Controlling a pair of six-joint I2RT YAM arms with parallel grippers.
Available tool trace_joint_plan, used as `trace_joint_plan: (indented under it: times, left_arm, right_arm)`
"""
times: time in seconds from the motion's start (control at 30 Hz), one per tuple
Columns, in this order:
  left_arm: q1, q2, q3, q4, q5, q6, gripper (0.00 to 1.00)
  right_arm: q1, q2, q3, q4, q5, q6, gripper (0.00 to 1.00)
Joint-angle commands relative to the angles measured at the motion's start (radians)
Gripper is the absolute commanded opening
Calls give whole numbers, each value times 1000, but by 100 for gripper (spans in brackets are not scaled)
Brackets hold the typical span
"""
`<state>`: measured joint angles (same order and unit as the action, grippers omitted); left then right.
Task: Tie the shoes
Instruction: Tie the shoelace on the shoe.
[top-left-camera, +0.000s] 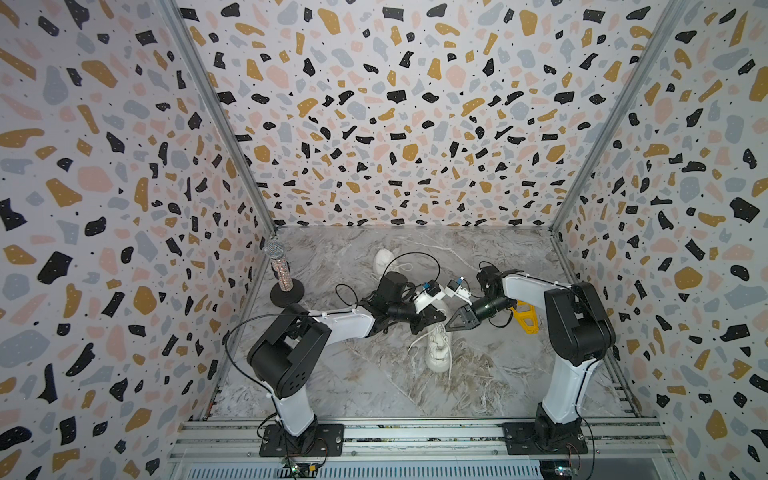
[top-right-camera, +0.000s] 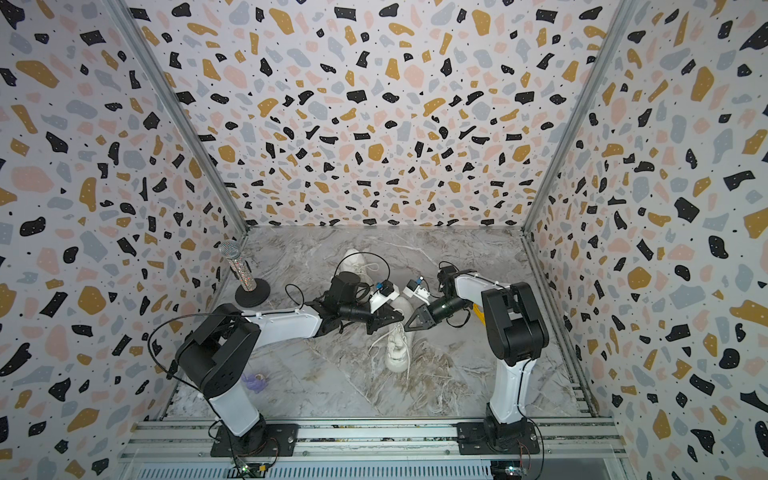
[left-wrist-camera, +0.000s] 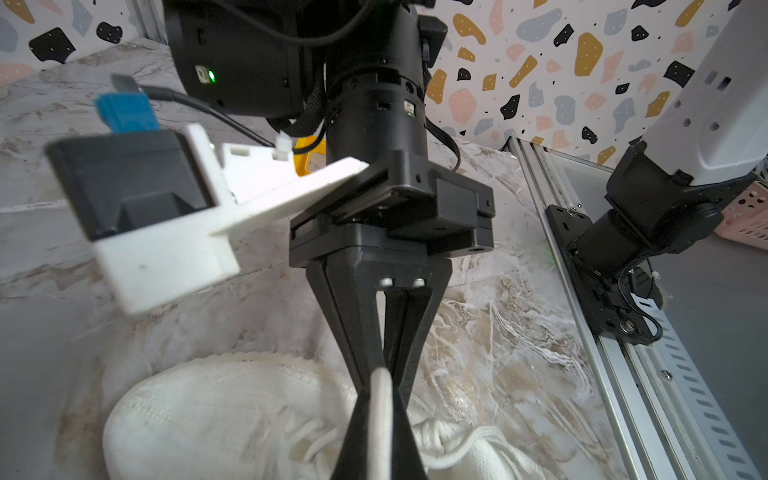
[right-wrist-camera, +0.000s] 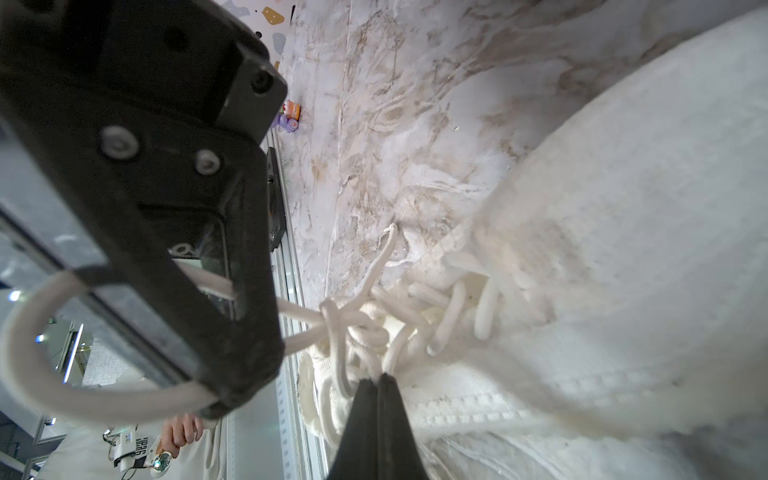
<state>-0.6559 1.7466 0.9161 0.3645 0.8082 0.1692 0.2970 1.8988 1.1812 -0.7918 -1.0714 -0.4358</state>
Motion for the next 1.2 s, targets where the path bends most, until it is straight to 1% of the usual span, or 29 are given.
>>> trace_joint_plan:
  times: [0.0,0.33,0.53,0.73,0.83,0.93,1.03,1.07,1.17]
  left_arm:
    - [10,-35,-16,-18,42,28,0]
    - [34,-49,-33,-66,87,55,0]
    - [54,-68,-42,-124,92,69,0]
    - [64,-78,-52,-159,92,78,0]
    - [65,-73,-53,-170,96,86,0]
    - [65,-54,-45,-171,115,85,0]
    - [64,-38,-38,-172,118,85,0]
    - [65,-35,-38,-171,121,85,0]
    - [65,-34,-40,-172,123,87,0]
  right_arm:
    - [5,-55,9,-5,49,23,0]
    - [5,-83,9,-44,171,12,0]
    - [5,-109,-6,-41,256,9,0]
    - [5,-137,-37,-13,313,22,0]
    - [5,-146,-53,-6,278,9,0]
    - [5,-144,-59,-1,190,-19,0]
    - [5,-134,-59,10,139,-30,0]
    - [5,-132,-59,15,128,-31,2]
    - [4,-119,-51,39,123,-4,11]
